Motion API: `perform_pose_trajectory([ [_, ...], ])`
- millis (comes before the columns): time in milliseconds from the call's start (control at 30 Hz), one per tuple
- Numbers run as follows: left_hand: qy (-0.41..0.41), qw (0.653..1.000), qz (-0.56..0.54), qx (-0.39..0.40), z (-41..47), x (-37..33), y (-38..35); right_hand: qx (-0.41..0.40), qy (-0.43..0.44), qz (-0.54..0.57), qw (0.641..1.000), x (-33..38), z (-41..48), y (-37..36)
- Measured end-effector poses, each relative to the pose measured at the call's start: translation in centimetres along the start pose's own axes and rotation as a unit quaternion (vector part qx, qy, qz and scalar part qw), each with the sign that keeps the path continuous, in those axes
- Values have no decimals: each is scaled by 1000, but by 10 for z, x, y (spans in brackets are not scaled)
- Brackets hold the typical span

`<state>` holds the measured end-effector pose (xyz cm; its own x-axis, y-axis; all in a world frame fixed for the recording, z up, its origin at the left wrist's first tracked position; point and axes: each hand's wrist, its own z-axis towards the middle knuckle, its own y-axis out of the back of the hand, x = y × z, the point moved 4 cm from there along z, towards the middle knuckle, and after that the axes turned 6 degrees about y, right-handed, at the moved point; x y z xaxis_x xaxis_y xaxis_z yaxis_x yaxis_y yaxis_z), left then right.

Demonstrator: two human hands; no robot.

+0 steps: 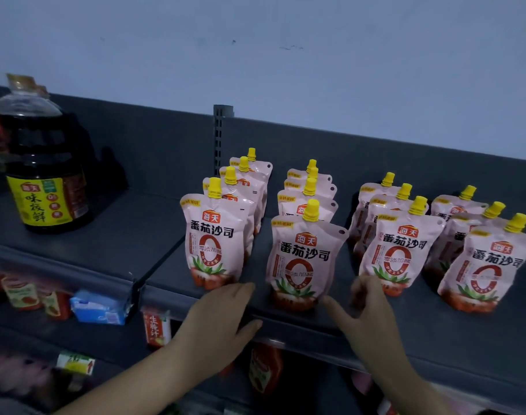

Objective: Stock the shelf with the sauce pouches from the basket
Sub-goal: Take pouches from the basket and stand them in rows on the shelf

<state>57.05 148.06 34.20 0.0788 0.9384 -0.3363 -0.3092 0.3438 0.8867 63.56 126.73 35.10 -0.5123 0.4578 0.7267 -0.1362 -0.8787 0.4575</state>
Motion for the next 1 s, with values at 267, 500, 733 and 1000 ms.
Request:
perform_pose_trajectory([
  [267, 5, 998, -2, -69, -55, 38, 27, 188, 337, -48, 921, 64, -20, -66],
  [500, 137, 983, 114, -54, -137, 113, 64, 409, 433, 12, 803, 126, -52, -176],
  [733, 326, 909, 259, 2, -258, 200, 104, 499, 523, -29, 690, 191, -97, -296],
  [1000, 446, 850, 278, 40, -364, 270, 148, 553, 583, -67, 592, 265, -160, -412],
])
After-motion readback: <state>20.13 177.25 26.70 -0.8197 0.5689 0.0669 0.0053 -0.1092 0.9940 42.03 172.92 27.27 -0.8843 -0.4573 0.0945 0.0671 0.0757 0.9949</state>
